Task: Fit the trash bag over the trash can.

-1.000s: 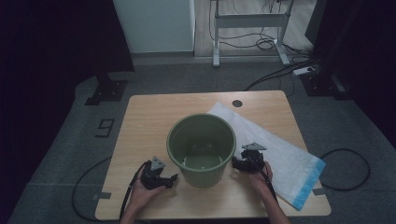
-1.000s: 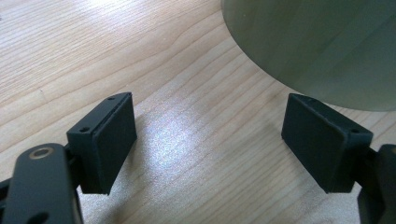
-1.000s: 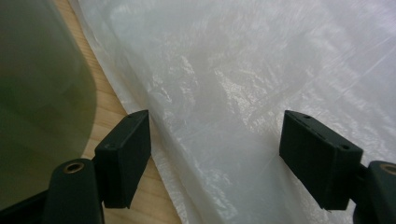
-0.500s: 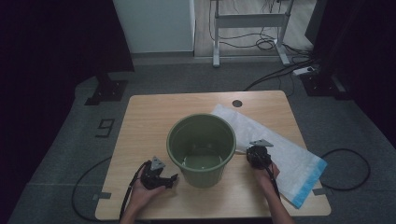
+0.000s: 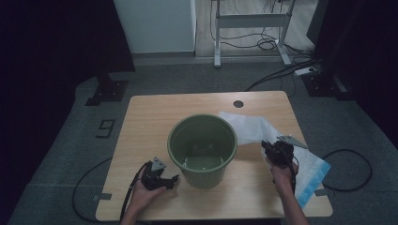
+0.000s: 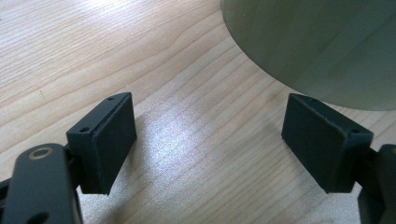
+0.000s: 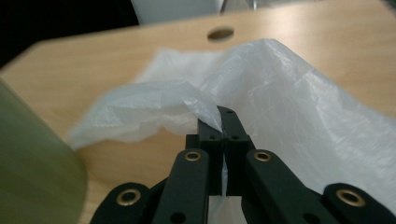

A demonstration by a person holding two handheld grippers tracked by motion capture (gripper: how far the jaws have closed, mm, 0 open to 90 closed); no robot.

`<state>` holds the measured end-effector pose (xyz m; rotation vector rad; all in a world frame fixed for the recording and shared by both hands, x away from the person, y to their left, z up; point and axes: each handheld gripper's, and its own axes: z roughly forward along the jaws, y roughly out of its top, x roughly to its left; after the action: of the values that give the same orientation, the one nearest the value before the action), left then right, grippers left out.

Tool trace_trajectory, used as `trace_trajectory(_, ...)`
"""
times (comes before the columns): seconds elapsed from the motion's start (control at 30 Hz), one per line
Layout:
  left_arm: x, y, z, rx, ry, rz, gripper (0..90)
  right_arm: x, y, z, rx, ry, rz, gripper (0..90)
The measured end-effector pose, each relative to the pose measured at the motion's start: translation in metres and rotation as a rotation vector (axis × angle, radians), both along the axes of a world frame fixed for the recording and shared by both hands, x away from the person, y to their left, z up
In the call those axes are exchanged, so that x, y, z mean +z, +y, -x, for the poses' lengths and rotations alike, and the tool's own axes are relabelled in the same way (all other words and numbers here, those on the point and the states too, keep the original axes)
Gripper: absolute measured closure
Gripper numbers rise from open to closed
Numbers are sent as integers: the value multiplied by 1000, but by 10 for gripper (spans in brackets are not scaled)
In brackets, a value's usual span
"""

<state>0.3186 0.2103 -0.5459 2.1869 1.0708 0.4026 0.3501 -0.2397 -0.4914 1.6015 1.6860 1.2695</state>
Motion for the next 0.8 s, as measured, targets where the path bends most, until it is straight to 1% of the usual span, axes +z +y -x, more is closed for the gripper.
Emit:
trace_trajectory(0.07,0,0,0,0,1,1,174,12,-5,4,4,-32,-29,888)
trace_trajectory(0.13,0,0,0,0,1,1,174,28,-10,9,0,-79,-51,888)
trace_trajectory(0.17,0,0,0,0,1,1,174,28,-10,9,0,-79,-51,888)
trace_trajectory(0.2,0,0,0,1,1,1,174,33,-11,11,1,-94,-57,889)
trace_trajectory(0.23,0,0,0,1,1,1,174,38,-12,13,4,-112,-61,889)
trace_trajectory(0.27,0,0,0,1,1,1,174,46,-13,17,12,-141,-67,888)
trace_trajectory(0.3,0,0,0,1,1,1,174,46,-13,17,12,-141,-67,888)
trace_trajectory(0.33,0,0,0,1,1,1,174,54,-14,20,23,-162,-67,888)
trace_trajectory(0.37,0,0,0,1,1,1,174,54,-14,20,23,-162,-67,888)
trace_trajectory(0.43,0,0,0,2,1,2,173,61,-14,24,28,-181,-73,888)
trace_trajectory(0.47,0,0,0,3,1,1,174,69,-15,27,34,-201,-83,889)
trace_trajectory(0.5,0,0,0,3,1,1,174,69,-15,27,34,-201,-83,889)
trace_trajectory(0.53,0,0,0,3,3,1,174,77,-15,31,38,-221,-87,889)
trace_trajectory(0.57,0,0,0,3,3,1,174,77,-15,31,38,-221,-87,889)
trace_trajectory(0.67,0,0,0,3,2,1,174,88,-15,35,46,-247,-94,889)
trace_trajectory(0.8,0,0,0,3,3,1,174,99,-15,41,57,-277,-109,889)
